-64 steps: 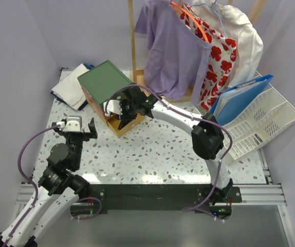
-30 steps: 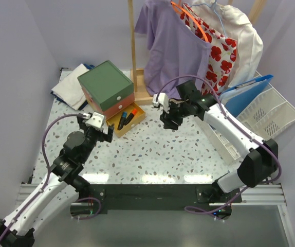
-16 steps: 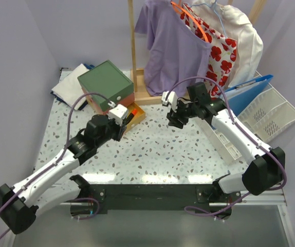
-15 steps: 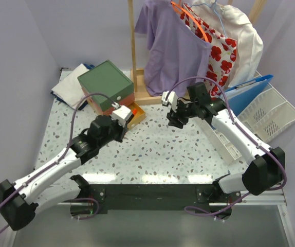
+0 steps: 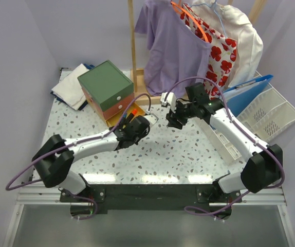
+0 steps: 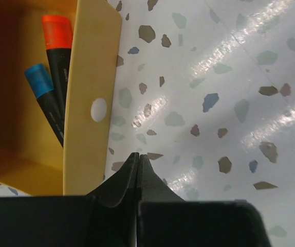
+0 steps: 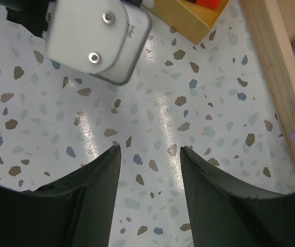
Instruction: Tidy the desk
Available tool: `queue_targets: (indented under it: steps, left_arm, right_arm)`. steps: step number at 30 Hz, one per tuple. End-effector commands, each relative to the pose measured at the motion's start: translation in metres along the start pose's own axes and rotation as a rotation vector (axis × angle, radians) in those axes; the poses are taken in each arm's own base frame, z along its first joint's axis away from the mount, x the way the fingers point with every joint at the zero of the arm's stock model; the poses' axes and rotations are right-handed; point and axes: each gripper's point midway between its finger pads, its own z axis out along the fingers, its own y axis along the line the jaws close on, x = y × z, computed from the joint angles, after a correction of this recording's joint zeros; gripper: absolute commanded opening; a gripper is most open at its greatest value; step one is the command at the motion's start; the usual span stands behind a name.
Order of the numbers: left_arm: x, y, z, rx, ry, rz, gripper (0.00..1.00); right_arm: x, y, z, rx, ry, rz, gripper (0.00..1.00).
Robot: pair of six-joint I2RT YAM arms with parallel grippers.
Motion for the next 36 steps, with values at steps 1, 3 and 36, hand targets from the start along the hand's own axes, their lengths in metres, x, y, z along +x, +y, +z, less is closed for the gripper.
queue_targets:
  steps: [1,3,36]
  left_arm:
    - [-0.023,0.029,0.019,-0.159,-0.026,0.088,0.0]
    - [-0.015,0.038,0.032,-0.211,0.018,0.097,0.0]
    - [-0.075,0.114,-0.013,-0.214,-0.207,-0.134,0.67]
  right_arm:
    - [-0.002,0.0,0.001,-0.015,-0.01,-0.022,0.54]
    - [-0.001,0.0,0.001,-0.011,-0.006,-0.025,0.54]
    - [-0.001,-0.001,-0.008,-0.013,-0.012,-0.02,0.54]
